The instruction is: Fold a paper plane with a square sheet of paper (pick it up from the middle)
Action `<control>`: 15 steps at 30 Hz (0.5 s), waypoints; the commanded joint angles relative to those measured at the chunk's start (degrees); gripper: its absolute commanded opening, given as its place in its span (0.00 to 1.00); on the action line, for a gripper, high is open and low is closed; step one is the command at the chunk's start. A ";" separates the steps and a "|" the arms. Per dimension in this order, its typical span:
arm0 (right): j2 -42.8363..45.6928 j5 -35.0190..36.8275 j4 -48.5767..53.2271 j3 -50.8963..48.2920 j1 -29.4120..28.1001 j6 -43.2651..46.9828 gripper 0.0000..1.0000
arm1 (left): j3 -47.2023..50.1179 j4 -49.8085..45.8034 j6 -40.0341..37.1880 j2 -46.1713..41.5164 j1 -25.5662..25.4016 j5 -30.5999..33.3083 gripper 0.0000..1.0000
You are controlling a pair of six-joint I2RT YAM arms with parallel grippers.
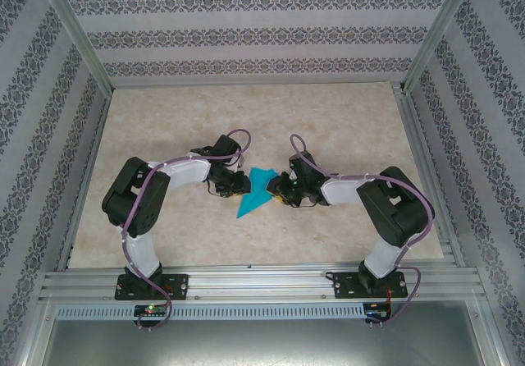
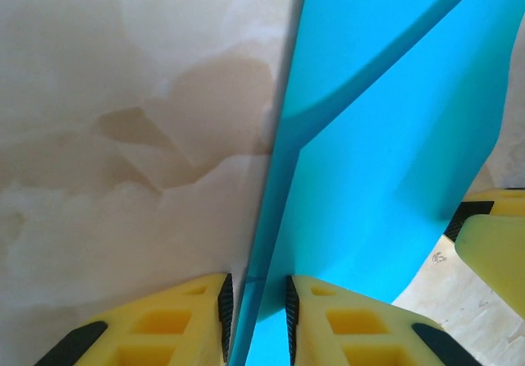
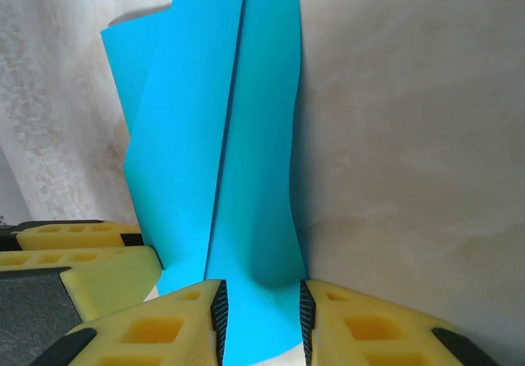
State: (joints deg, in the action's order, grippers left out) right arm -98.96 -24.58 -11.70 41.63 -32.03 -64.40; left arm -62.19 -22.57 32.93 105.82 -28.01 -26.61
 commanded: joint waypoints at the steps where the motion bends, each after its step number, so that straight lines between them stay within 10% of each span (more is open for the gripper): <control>1: -1.93 -0.44 -1.44 1.79 -0.57 -0.32 0.32 | -0.63 -2.39 -1.29 1.76 0.32 -1.15 0.27; 15: -7.17 -4.89 -3.41 9.65 0.19 2.69 0.39 | -0.15 -2.35 -1.24 1.94 0.29 -1.11 0.25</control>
State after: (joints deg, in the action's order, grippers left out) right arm -104.75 -27.24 -13.61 49.08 -32.03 -63.72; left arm -62.19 -22.72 32.91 105.93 -27.73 -26.74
